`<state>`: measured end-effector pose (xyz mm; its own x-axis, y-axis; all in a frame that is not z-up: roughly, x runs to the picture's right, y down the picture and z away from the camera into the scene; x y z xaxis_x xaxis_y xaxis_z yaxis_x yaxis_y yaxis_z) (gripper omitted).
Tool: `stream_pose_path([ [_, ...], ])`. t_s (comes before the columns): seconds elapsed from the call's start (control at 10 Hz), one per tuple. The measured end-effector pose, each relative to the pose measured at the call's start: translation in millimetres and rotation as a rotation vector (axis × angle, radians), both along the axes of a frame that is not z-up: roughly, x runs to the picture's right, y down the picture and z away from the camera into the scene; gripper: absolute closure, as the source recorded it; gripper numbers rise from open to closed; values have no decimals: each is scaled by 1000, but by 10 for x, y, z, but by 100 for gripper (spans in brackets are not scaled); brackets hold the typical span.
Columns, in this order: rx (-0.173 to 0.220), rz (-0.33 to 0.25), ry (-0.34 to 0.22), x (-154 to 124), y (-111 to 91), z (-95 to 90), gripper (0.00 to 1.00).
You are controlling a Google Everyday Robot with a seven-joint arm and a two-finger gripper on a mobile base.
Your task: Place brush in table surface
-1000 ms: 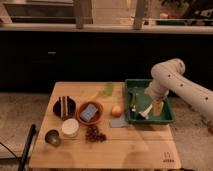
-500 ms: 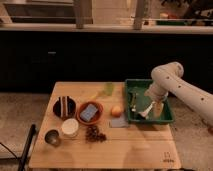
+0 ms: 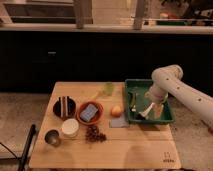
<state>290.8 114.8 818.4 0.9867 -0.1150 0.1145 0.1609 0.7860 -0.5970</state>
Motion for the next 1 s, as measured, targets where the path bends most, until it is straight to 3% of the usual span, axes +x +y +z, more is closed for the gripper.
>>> stream_pose_path([
  [0.5, -33, 26, 1, 93, 131, 162, 20],
  [1.0, 59, -29, -48, 93, -81, 157, 20],
])
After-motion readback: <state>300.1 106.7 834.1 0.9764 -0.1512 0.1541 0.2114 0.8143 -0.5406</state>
